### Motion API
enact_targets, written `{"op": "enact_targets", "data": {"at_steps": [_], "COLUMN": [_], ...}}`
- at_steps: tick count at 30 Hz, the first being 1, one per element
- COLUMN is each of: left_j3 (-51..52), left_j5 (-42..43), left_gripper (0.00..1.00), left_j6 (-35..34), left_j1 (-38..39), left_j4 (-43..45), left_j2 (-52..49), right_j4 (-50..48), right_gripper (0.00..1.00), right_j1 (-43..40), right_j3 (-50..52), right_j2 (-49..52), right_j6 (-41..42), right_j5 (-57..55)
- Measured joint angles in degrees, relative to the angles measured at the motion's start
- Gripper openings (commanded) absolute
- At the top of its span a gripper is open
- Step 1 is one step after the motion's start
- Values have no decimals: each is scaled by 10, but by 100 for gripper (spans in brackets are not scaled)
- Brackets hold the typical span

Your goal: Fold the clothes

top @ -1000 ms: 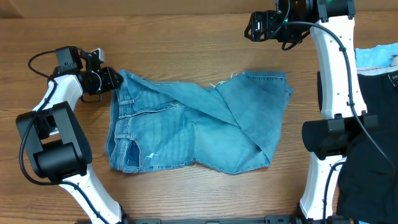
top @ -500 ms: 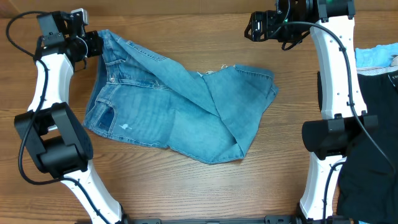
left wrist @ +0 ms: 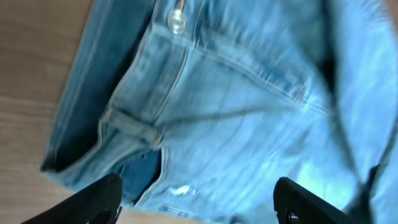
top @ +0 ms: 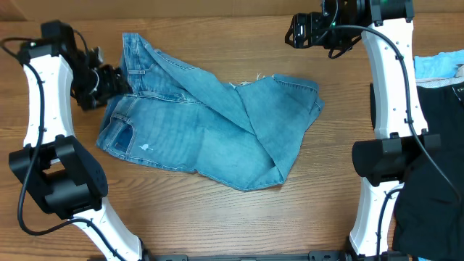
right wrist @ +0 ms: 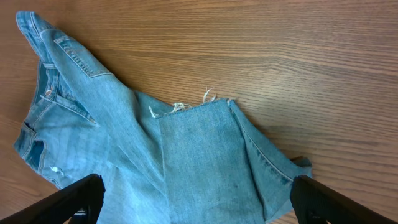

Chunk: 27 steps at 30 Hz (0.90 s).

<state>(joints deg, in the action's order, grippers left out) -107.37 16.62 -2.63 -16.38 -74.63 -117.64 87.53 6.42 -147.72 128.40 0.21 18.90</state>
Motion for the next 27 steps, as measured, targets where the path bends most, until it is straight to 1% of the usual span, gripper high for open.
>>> {"op": "enact_targets", "data": {"at_steps": [1, 2, 4, 6, 8, 11, 12, 13, 15, 16, 18, 19, 21, 22, 25, 26, 27], "left_j3": [14, 24, 38, 42, 48, 74, 91, 106, 130, 143, 164, 172, 196, 202, 207, 208, 208], "left_j5": [-6, -15, -28, -40, -45, -47, -47, -44, -40, -39, -36, -36, -37, -38, -41, -43, -45], "left_gripper": [95, 95, 91, 93, 95, 90, 81, 78, 87, 87, 83, 79, 79, 76, 56, 44, 26], "left_j6": [7, 17, 41, 92, 124, 181, 201, 212, 233, 242, 253, 254, 257, 258, 254, 248, 242], "left_j1": [-2, -5, -14, -29, -32, -31, -31, -31, -31, -31, -31, -31, -31, -31, -31, -31, -31], "left_j4": [2, 1, 10, 41, 62, 96, 107, 114, 125, 128, 132, 132, 132, 137, 140, 138, 136], "left_j2": [0, 0, 0, 0, 0, 0, 0, 0, 0, 0, 0, 0, -1, -1, -1, -1, -1], "right_j4": [0, 0, 0, 0, 0, 0, 0, 0, 0, 0, 0, 0, 0, 0, 0, 0, 0], "right_gripper": [100, 100, 100, 100, 100, 100, 100, 100, 100, 100, 100, 100, 100, 100, 100, 100, 100], "right_j1": [0, 0, 0, 0, 0, 0, 0, 0, 0, 0, 0, 0, 0, 0, 0, 0, 0], "right_j3": [0, 0, 0, 0, 0, 0, 0, 0, 0, 0, 0, 0, 0, 0, 0, 0, 0], "right_j2": [0, 0, 0, 0, 0, 0, 0, 0, 0, 0, 0, 0, 0, 0, 0, 0, 0], "right_j6": [0, 0, 0, 0, 0, 0, 0, 0, 0, 0, 0, 0, 0, 0, 0, 0, 0], "right_j5": [0, 0, 0, 0, 0, 0, 0, 0, 0, 0, 0, 0, 0, 0, 0, 0, 0]}}
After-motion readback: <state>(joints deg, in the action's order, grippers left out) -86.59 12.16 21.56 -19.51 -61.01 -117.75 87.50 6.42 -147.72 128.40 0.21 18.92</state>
